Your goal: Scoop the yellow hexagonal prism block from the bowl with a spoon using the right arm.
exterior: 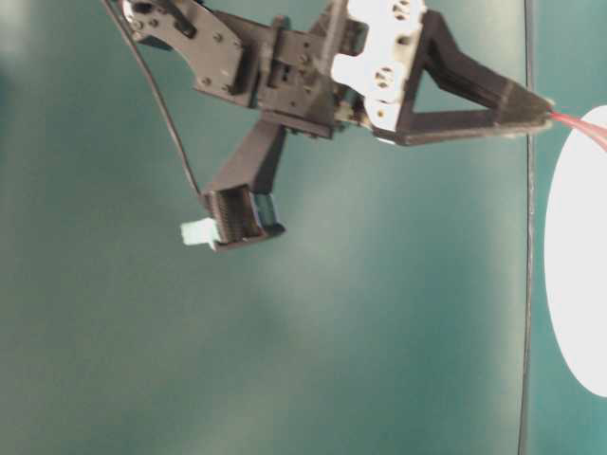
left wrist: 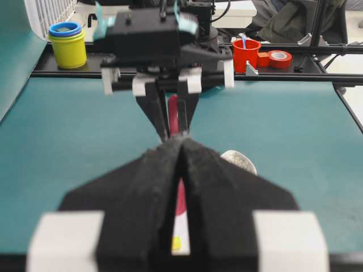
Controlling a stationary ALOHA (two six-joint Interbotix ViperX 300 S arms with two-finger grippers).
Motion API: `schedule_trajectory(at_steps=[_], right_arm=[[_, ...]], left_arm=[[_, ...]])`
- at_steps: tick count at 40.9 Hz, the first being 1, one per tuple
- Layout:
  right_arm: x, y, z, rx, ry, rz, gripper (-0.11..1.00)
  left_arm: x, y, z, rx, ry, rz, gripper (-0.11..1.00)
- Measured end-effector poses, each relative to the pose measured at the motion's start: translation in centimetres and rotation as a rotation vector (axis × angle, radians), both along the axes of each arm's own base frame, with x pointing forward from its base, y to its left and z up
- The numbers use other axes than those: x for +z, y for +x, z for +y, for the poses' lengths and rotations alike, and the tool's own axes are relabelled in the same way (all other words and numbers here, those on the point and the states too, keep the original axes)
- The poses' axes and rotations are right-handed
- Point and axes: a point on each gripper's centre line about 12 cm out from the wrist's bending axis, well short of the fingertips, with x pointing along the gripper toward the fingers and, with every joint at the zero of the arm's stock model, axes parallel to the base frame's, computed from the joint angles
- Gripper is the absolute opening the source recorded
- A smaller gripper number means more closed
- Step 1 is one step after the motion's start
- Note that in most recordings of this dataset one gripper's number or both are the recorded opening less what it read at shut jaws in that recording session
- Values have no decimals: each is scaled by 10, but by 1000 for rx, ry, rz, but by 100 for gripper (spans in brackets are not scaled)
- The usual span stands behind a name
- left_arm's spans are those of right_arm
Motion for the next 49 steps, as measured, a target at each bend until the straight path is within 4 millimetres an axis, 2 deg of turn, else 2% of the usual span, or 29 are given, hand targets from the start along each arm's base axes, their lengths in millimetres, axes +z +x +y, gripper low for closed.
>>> schedule_trajectory(at_steps=[23, 37, 49], right_arm=[[-14, 20, -2, 1, -8, -27, 23], [-9, 39, -4, 3, -19, -73, 23], [-5, 47, -6, 0, -28, -108, 23]], left_arm=[[1, 0, 0, 0, 0, -5, -1], [0, 0, -2, -8, 0, -3, -1], [1, 0, -2, -8, 0, -5, -1]])
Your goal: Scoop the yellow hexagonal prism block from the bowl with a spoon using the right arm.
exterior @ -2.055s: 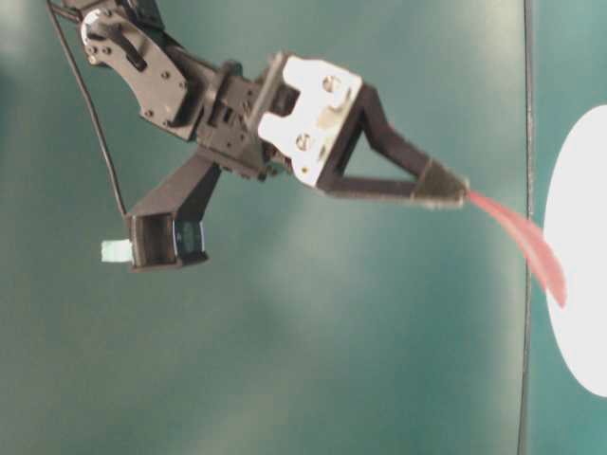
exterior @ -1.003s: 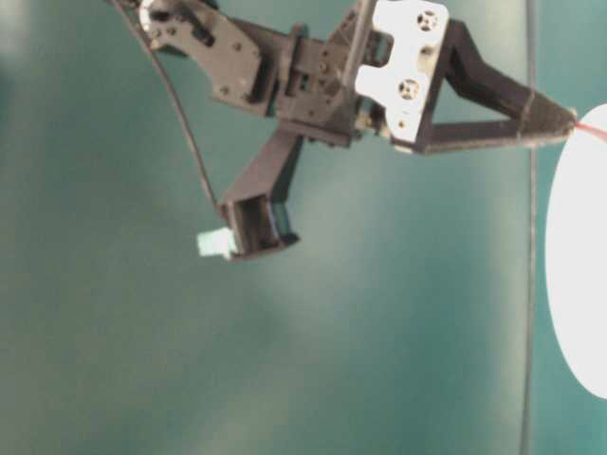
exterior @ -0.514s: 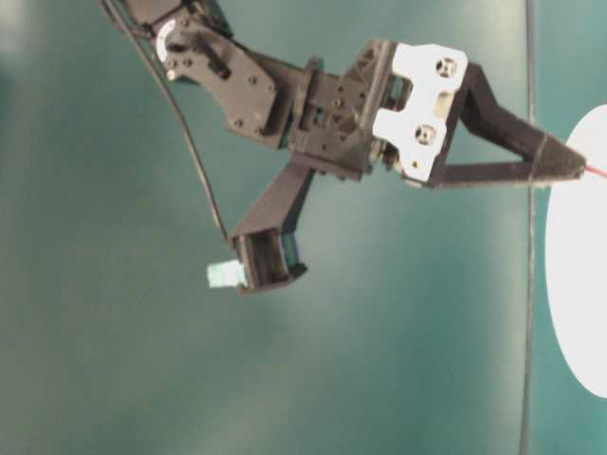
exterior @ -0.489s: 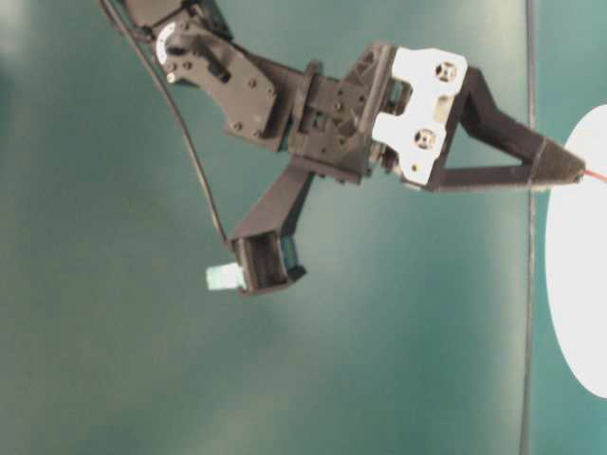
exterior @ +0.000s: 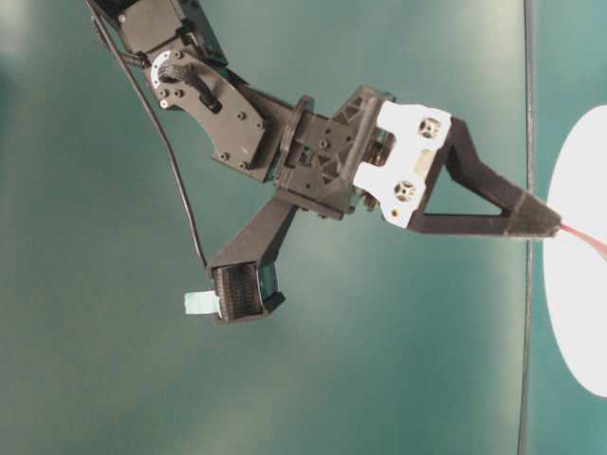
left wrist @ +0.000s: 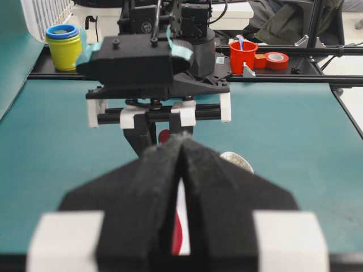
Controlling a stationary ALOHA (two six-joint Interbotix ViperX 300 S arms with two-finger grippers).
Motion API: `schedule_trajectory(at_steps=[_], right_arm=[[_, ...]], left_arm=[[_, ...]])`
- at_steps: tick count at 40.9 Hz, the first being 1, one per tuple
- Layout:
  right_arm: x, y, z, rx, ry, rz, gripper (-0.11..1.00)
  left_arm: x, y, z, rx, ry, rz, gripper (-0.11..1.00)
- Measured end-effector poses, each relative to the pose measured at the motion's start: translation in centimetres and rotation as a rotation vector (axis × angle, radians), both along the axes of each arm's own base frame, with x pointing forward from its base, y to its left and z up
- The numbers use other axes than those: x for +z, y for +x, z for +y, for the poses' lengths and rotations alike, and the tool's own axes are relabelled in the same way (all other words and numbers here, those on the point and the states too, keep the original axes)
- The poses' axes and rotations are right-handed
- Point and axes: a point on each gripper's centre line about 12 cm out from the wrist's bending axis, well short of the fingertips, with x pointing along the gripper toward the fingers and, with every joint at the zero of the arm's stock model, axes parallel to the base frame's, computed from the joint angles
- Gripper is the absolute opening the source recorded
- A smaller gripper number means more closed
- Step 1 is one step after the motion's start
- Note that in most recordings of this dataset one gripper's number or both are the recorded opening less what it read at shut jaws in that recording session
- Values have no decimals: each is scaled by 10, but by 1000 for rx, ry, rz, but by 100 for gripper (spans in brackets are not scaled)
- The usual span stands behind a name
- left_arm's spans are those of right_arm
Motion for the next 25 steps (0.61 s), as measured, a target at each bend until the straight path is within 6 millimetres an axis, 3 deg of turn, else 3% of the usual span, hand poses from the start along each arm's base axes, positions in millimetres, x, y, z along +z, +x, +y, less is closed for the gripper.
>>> schedule_trajectory(at_steps=[25], right_arm=[[11, 7, -2, 10, -26, -45, 23]], left_arm=[[0, 0, 0, 0, 0, 0, -1]])
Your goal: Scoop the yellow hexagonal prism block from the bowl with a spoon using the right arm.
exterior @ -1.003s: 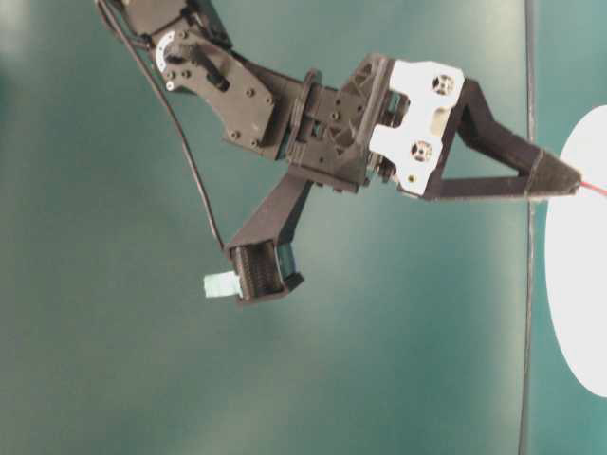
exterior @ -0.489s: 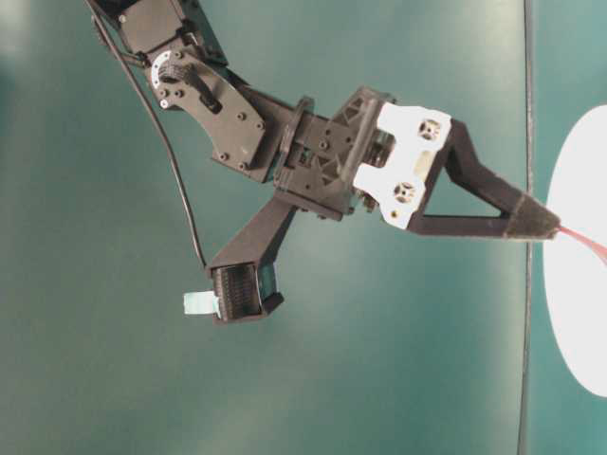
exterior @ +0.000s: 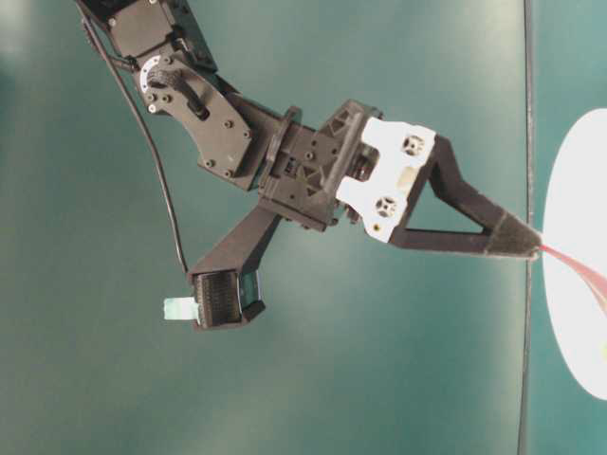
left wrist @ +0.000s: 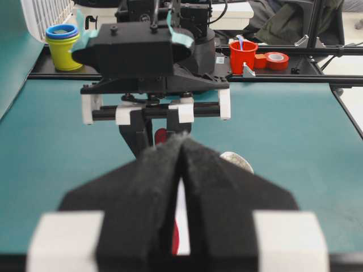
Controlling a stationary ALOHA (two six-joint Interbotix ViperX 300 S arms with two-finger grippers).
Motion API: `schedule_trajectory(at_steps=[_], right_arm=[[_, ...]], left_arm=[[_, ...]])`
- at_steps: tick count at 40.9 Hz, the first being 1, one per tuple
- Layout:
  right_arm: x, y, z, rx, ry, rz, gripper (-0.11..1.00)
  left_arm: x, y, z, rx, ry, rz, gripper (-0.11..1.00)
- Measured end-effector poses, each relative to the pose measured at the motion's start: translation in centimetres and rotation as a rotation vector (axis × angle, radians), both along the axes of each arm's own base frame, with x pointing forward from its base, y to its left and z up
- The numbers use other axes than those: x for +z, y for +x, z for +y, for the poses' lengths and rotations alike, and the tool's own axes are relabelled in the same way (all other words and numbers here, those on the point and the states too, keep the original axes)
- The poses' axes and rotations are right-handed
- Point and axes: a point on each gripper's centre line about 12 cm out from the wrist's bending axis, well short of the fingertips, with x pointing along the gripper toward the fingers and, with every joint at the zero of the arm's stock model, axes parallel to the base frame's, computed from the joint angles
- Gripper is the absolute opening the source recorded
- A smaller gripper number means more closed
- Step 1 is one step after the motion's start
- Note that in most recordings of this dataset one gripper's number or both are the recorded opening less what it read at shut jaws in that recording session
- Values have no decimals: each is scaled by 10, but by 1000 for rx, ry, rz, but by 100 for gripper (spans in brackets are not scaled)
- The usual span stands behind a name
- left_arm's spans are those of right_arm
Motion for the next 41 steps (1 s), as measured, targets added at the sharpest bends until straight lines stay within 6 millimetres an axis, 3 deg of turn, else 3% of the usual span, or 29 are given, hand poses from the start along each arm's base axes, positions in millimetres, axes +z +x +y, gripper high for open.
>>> schedule_trajectory(at_steps=[13, 26, 41], right_arm=[[27, -4, -1, 1, -22, -78, 23], [35, -19, 0, -11, -29, -136, 23], [66, -49, 7, -28, -81, -428, 23]], left_arm=[[0, 0, 0, 0, 0, 2, -1], [0, 0, 0, 0, 0, 2, -1], [0, 0, 0, 0, 0, 2, -1]])
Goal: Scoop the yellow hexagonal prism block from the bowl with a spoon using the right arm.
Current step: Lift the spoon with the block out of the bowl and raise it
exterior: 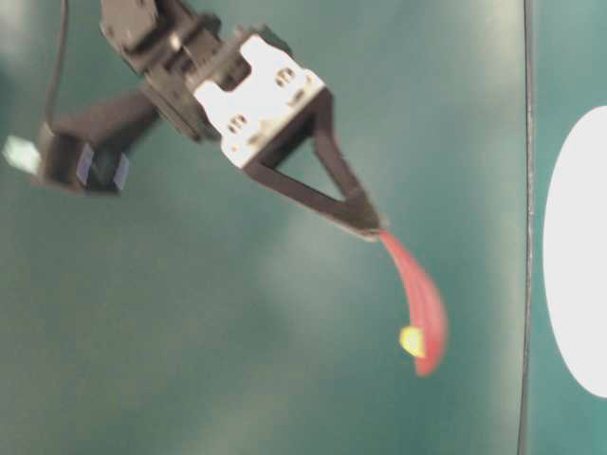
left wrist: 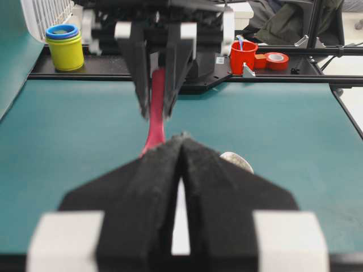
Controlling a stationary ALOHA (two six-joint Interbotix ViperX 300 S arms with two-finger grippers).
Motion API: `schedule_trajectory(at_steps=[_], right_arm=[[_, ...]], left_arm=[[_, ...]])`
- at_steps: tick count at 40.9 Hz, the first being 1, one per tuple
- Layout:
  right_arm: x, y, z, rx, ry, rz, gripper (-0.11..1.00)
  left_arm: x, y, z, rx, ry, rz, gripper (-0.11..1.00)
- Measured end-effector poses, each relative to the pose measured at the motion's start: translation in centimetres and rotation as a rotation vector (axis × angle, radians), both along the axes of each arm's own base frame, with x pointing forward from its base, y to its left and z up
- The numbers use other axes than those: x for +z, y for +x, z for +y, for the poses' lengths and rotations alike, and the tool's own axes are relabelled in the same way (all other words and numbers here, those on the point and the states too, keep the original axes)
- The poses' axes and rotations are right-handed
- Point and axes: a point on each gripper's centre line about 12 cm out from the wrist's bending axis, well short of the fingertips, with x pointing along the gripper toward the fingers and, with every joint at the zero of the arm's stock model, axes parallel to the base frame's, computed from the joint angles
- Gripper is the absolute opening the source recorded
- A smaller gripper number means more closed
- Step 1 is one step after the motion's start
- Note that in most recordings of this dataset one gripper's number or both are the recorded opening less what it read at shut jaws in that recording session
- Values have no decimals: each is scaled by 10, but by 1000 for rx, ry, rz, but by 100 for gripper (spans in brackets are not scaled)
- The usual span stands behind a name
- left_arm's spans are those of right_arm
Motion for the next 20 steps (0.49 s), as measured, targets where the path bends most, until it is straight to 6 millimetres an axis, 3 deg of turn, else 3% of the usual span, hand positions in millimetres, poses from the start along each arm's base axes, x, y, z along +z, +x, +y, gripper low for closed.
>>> schedule_trajectory(at_steps=[10, 20], right_arm=[[26, -37, 17, 34, -60, -239, 23], [36, -62, 19, 34, -61, -283, 23]], left_arm=[[0, 0, 0, 0, 0, 0, -1], [3, -1, 0, 0, 0, -20, -1]])
